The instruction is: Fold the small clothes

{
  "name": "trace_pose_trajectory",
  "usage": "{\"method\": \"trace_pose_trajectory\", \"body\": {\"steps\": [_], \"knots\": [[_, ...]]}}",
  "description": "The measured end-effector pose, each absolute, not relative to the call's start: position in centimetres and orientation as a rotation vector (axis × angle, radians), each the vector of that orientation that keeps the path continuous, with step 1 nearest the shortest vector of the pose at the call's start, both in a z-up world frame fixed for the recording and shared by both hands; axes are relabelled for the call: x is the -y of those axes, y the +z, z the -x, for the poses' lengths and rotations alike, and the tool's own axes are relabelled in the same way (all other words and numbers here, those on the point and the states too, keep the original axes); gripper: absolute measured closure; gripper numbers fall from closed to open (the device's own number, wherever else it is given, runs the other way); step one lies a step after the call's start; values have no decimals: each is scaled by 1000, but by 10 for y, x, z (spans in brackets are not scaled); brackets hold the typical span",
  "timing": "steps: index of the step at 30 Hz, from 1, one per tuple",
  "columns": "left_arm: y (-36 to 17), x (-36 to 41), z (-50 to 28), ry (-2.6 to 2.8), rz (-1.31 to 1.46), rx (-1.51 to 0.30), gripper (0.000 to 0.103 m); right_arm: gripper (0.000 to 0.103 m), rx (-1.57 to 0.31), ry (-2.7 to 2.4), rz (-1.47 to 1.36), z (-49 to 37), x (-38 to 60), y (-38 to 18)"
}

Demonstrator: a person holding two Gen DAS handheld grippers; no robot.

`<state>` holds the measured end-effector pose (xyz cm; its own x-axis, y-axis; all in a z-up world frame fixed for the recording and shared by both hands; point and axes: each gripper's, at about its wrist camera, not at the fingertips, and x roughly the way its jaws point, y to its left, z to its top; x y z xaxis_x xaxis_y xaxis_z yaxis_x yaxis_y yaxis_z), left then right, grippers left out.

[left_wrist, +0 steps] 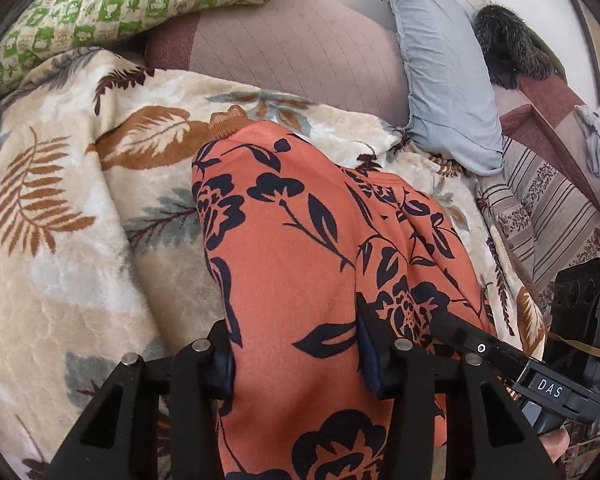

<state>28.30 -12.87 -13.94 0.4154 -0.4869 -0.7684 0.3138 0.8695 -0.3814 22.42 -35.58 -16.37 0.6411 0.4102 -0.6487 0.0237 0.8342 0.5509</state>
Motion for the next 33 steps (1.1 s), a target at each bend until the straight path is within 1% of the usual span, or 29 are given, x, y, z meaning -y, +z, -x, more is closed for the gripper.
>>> {"method": "trace_pose_trajectory", "body": {"steps": [4, 7, 10, 12, 13, 14, 15, 17, 19, 22, 24, 26, 28, 30, 33], "knots": [[-120, 97, -268, -481, 165, -981, 54, 52, -820, 299, -536, -219, 330, -148], [-118, 70, -255, -447, 147, -975, 53, 52, -832, 344, -527, -213, 305, -145], [-139, 55, -249, -407, 99, -1025, 46, 52, -898, 358, -533, -203, 283, -159], [-166, 47, -249, -358, 82, -1107, 37, 52, -976, 335, -507, -200, 269, -176], [-176, 42, -246, -332, 86, -1127, 27, 49, -1043, 311, -501, -201, 265, -188], [-177, 36, -242, -319, 111, -1112, 23, 45, -1094, 279, -492, -200, 264, -200], [-174, 33, -237, -306, 128, -1099, 23, 42, -1096, 264, -492, -199, 266, -205], [-159, 34, -226, -249, 89, -1078, 23, 40, -1078, 265, -507, -196, 272, -201], [-135, 37, -208, -189, 4, -1002, 22, 40, -1041, 247, -508, -186, 280, -190], [-98, 39, -176, -115, -140, -870, 15, 40, -924, 165, -394, -158, 278, -158], [-73, 35, -154, -63, -211, -780, 13, 40, -821, 115, -306, -135, 271, -132], [-52, 27, -135, -41, -233, -716, 11, 38, -731, 92, -282, -108, 268, -109], [-33, 19, -118, -22, -228, -674, 11, 36, -675, 88, -311, -82, 266, -93], [-16, 10, -102, -12, -207, -641, 11, 36, -639, 90, -324, -56, 261, -80], [9, -1, -77, 7, -180, -587, 10, 35, -604, 88, -267, -35, 243, -57]]}}
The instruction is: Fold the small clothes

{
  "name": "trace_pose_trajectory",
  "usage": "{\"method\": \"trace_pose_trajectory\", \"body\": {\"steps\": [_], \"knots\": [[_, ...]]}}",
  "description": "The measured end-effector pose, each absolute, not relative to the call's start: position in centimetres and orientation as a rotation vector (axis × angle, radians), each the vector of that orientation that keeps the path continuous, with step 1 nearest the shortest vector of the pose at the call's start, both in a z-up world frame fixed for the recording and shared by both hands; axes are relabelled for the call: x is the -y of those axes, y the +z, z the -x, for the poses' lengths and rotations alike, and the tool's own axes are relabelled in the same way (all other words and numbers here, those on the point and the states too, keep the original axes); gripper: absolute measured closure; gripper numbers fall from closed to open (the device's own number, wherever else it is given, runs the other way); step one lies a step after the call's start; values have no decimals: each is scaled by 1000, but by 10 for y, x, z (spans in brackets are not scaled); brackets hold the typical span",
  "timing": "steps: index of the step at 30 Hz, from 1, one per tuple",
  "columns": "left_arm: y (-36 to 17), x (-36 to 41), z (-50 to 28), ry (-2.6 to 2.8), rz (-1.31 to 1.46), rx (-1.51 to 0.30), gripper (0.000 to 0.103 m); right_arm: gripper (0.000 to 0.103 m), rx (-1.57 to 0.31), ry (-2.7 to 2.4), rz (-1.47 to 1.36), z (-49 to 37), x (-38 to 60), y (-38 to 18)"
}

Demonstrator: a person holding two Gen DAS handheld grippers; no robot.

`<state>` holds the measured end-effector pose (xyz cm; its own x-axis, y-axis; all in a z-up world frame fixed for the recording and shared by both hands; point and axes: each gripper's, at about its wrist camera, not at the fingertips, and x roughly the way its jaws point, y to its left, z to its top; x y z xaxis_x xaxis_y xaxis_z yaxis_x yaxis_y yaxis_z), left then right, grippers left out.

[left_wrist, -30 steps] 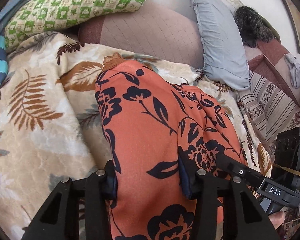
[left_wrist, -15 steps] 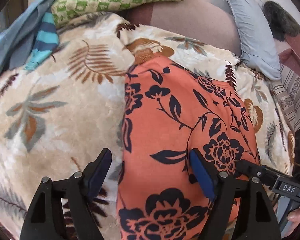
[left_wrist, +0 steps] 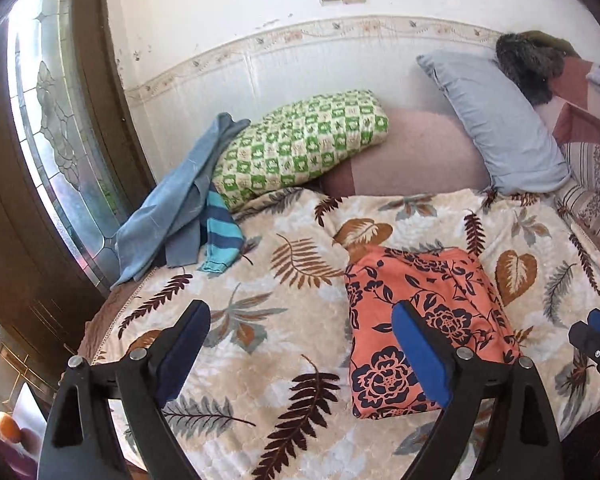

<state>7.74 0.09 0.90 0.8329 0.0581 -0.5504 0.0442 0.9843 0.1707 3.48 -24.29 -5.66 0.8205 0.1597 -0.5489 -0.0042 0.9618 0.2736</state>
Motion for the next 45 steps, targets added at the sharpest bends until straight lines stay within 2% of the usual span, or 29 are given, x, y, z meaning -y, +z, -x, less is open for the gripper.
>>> {"method": "trace_pose_trajectory", "body": {"steps": [8, 15, 17, 34, 38, 45], "knots": [[55, -27, -28, 70, -122, -496, 8, 32, -430, 95, -185, 24, 208, 22], [73, -47, -1, 103, -90, -464, 6, 32, -385, 89, -107, 48, 175, 49], [77, -50, 5, 98, -83, -454, 2, 32, -372, 87, -88, 52, 169, 51], [86, -59, 24, 58, -53, -378, 0, 32, -386, 137, -31, 40, 152, 42], [80, -51, 39, 167, -97, -217, 0, 32, -415, 146, -39, 30, 155, 33], [69, -63, 7, 130, -24, -355, 0, 32, -447, 117, -109, 13, 178, 23]]}}
